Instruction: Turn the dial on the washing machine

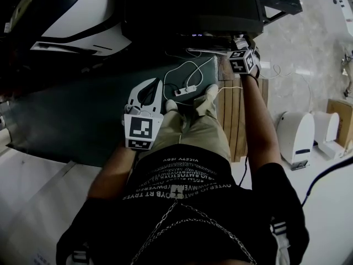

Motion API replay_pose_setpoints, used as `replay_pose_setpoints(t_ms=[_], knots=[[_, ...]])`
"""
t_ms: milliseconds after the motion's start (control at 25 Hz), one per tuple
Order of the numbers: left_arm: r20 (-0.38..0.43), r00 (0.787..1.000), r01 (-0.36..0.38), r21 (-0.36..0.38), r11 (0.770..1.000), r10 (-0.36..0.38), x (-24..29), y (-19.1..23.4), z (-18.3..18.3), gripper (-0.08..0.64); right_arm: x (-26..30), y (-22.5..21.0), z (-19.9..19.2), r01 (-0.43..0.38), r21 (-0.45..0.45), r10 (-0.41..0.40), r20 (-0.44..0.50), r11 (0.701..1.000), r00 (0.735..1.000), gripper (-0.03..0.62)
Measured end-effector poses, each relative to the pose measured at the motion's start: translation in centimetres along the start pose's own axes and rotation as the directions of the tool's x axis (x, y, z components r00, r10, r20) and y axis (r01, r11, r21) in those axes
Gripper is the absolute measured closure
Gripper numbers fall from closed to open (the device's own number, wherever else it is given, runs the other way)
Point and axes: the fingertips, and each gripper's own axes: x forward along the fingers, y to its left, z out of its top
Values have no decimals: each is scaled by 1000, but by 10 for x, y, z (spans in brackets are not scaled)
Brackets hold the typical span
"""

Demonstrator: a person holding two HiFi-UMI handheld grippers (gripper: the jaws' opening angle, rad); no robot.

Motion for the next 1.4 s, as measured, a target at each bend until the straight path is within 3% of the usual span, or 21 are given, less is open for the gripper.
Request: replay_pose_setpoints(t_ms=[200,320,520,600,680,800,960,1120,1280,1320,1400], knots=[[5,1000,2,10,1000,-2,2,-1,2,555,-3,-3,-2,-71,155,69,22,985,997,359],[11,1000,5,16,1000,-5,3,-2,4,555,-3,-6,-2,-135,245,124,58,960,991,359],[17,1000,14,24,1000,-15,6,-2,8,555,-3,-9,-5,-191,321,167,101,928,981,359],[20,1000,14,25,1000,-15,6,-2,9,555,-7,-12,-4,-153,287,132,92,945,987,353],[21,1000,12,25,1000,-13,7,1,10,555,-10,-11,2,-91,183,79,72,979,994,360],[18,1000,11,27,1000,-12,6,2,8,555,-7,-2,4,-60,107,57,35,992,998,353],[22,1000,14,34,999,-15,4,2,10,555,-5,-4,3,-67,171,66,8,983,998,353],[28,1000,11,34,999,-12,3,3,11,555,-3,-8,-1,-142,334,130,59,932,990,347],[24,1000,12,35,999,-13,-1,2,8,555,1,-7,-5,-198,423,176,90,884,980,333],[24,1000,9,36,999,-10,-2,3,8,555,0,-8,-5,-195,427,170,96,883,981,333],[26,1000,2,35,999,-3,-3,4,9,555,-6,-10,2,-156,386,123,108,909,987,342]])
